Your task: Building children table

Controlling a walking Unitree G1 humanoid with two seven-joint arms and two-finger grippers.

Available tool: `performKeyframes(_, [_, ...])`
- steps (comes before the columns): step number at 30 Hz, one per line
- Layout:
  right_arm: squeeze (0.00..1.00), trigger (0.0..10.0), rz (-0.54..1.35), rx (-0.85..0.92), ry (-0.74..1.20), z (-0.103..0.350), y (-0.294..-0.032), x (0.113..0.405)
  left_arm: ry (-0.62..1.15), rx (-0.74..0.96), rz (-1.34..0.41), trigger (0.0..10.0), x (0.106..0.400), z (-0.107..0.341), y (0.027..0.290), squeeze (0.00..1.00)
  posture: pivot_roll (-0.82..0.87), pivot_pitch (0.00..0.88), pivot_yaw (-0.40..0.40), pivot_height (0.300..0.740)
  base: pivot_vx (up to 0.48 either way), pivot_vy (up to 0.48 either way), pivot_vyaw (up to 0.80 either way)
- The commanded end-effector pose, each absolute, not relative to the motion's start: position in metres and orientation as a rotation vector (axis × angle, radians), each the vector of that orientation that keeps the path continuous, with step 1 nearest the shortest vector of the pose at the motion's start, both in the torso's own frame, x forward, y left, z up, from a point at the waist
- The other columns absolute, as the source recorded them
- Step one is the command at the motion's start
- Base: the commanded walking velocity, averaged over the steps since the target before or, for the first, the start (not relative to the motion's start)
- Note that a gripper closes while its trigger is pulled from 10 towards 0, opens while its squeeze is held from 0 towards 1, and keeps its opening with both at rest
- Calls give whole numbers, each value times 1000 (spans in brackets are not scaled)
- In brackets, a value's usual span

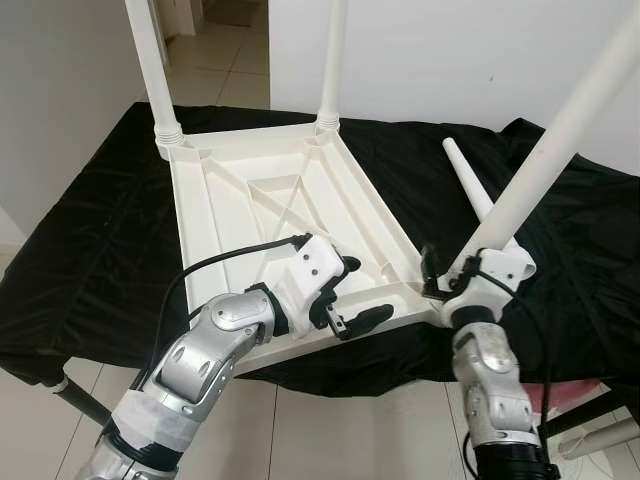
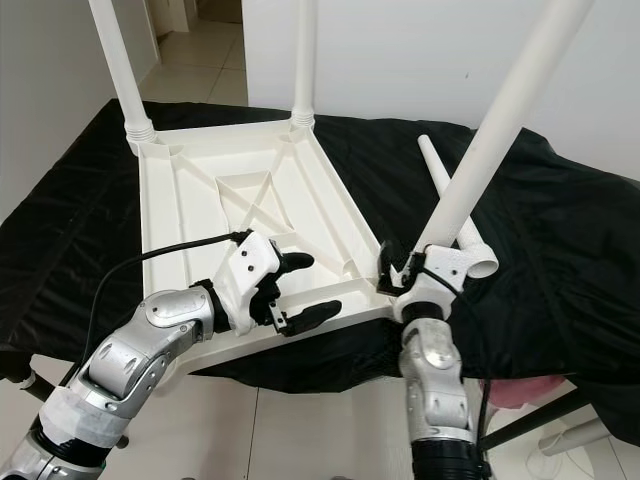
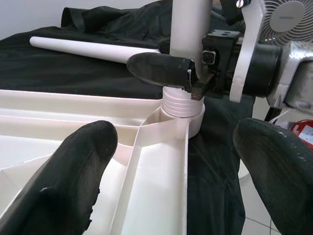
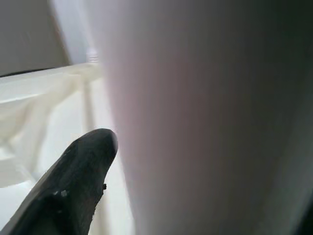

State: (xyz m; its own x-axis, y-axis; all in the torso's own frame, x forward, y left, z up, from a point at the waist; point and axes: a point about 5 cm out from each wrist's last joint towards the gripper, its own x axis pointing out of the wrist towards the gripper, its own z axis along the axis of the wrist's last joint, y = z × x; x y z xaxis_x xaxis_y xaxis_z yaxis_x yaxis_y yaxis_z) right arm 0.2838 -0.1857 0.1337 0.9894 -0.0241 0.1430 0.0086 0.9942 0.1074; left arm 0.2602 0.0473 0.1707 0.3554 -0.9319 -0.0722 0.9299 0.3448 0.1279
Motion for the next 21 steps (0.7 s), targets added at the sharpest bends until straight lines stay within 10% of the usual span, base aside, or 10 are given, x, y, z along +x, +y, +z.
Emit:
performKeyframes(1, [0,10000,38,111,-161,136,-187,286,-24,167,-1197,10000,261,172,48,0,-35,0,-51,740,0,0,0])
performKeyframes(18, [0,9451,481,10,-61,124,-194,303,-20,148,-1233,10000,254,170,39,0,-34,0,-33,740,0,0,0])
performKeyframes(19, [0,2549,491,2,-52,123,-197,304,-21,147,-1232,10000,254,170,39,0,-33,0,-31,740,0,0,0])
performKeyframes(20, [0,2549,498,-3,-46,122,-198,306,-21,147,-1232,10000,254,170,39,0,-33,0,-31,740,0,0,0])
performKeyframes(21, [0,0,504,-2,-41,120,-200,307,-22,147,-1230,10000,255,171,39,0,-30,0,-31,740,0,0,0])
